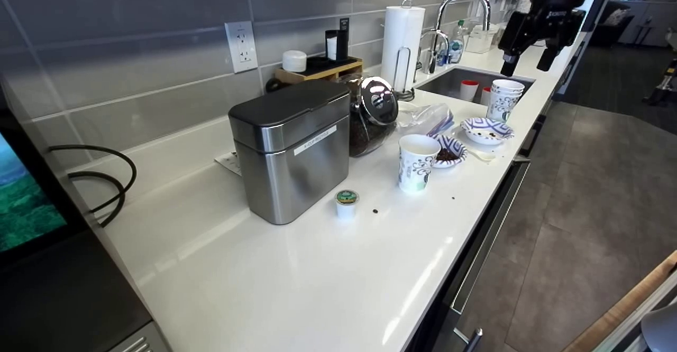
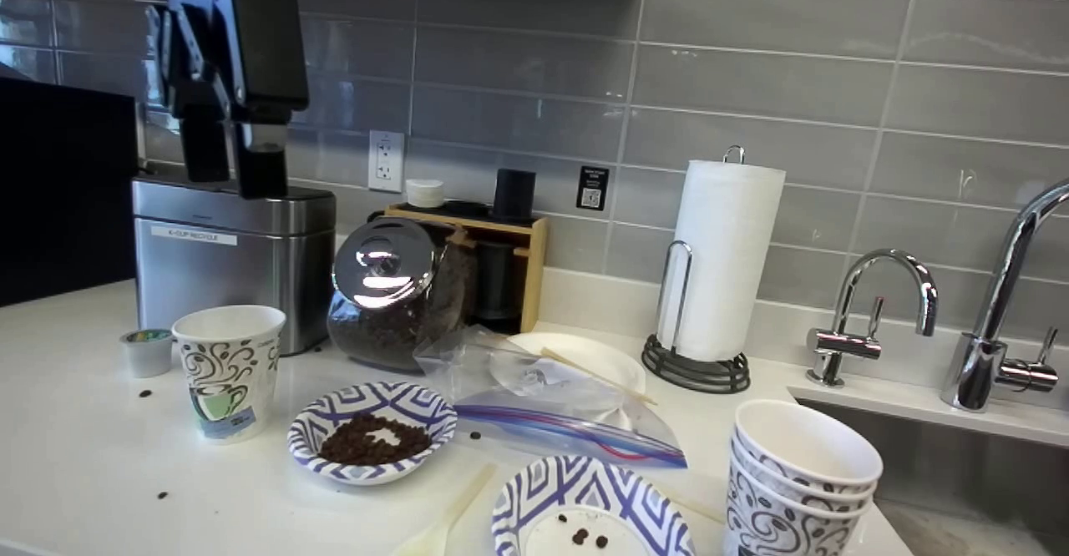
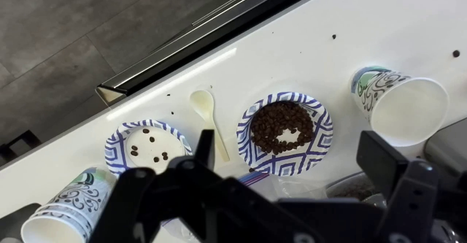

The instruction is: Open the lid of the bin, then put the coffee pod in the bin and close the lid of the bin

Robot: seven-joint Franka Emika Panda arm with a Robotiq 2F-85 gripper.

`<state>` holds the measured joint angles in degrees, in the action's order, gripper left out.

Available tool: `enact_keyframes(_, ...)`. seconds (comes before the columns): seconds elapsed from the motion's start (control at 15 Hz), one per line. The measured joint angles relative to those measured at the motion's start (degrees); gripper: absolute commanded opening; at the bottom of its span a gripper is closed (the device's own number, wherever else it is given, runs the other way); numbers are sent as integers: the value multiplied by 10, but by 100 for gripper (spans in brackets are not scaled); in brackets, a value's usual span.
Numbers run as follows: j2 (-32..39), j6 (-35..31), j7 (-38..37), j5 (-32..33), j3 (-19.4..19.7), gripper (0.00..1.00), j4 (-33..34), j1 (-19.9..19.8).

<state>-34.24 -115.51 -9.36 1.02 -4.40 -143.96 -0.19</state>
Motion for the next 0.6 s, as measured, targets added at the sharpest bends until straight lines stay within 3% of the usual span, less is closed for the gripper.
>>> enact_keyframes(0.27, 7, -41, 2, 48, -66, 100, 2, 23)
enact_keyframes(0.6, 26, -207, 9, 69, -108, 100, -7, 63)
